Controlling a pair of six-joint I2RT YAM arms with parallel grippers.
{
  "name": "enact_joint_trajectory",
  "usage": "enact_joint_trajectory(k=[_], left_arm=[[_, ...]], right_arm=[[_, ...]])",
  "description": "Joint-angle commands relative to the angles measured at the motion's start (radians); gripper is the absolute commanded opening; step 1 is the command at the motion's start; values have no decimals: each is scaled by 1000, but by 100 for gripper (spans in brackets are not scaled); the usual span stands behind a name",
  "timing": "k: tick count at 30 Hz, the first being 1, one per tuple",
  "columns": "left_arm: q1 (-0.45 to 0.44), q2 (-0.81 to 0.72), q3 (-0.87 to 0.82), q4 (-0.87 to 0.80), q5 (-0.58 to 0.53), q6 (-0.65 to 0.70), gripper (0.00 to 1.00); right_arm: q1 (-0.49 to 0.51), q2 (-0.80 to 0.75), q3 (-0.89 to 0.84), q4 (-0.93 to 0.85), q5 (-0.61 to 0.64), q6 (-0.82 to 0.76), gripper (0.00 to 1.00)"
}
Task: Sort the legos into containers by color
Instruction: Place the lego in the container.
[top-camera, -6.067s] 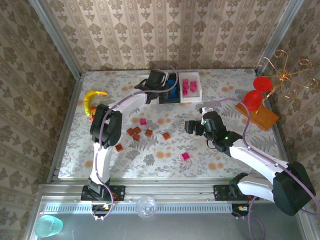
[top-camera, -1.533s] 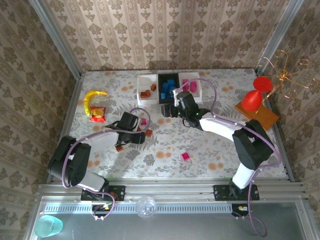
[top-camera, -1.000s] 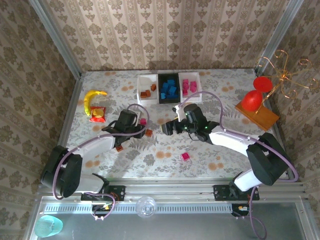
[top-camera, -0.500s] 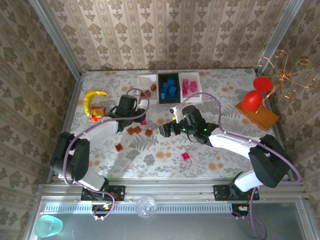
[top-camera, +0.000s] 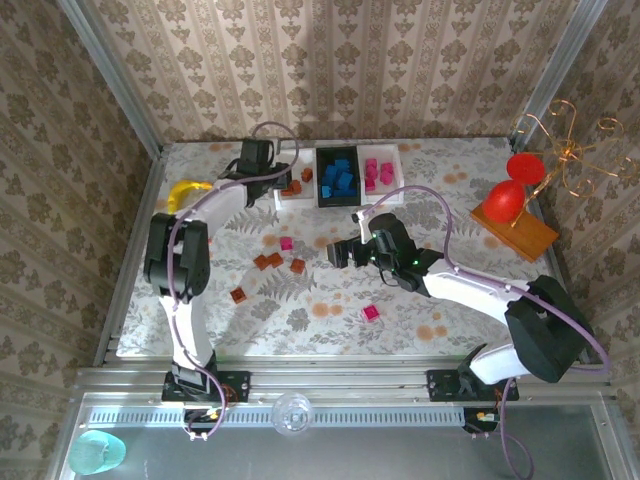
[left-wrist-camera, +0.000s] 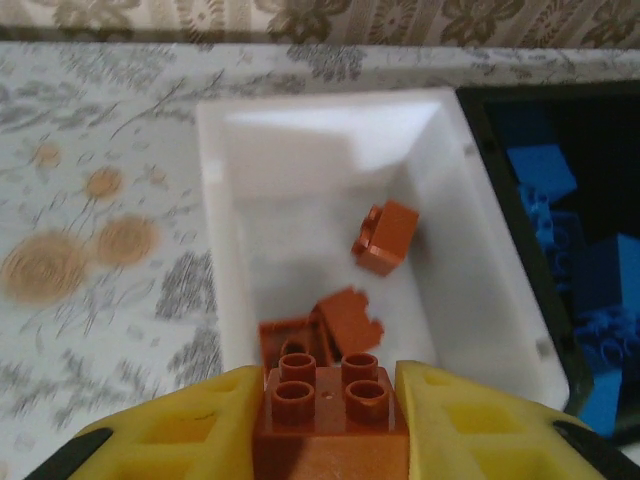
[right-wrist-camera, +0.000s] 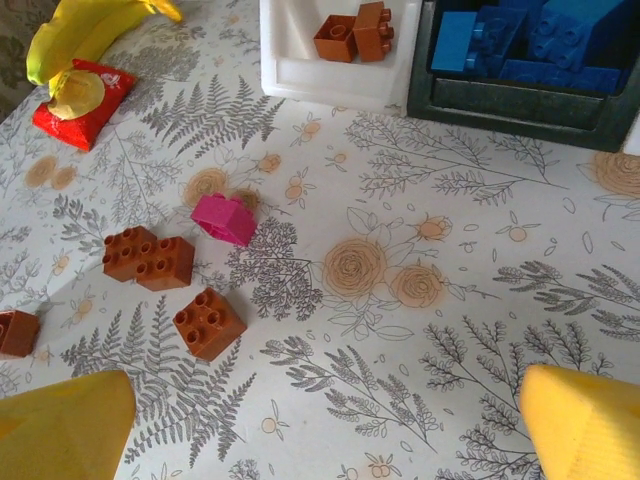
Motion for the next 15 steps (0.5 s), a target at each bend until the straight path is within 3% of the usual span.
enact_joint_trajectory(k=[1,4,9,11,15], left_arm=[[-1,90,140,-104,10,51,39],[0,164,253,-150,-4,69,43],[0,194,372,-236,11,79,59],[0,137,326,-230,24,72,64],[0,-99,5,-100,60,35,69]], right_arm=[[-3,-23,-5,-35,41,21,100],[-3,-60,-12,-36,42,27,100],[-3,-76,-23,-50,44,36,100],[-3,-82,-31,-52,44,40,100],[-2,-95,-50,-65,27,47,100]])
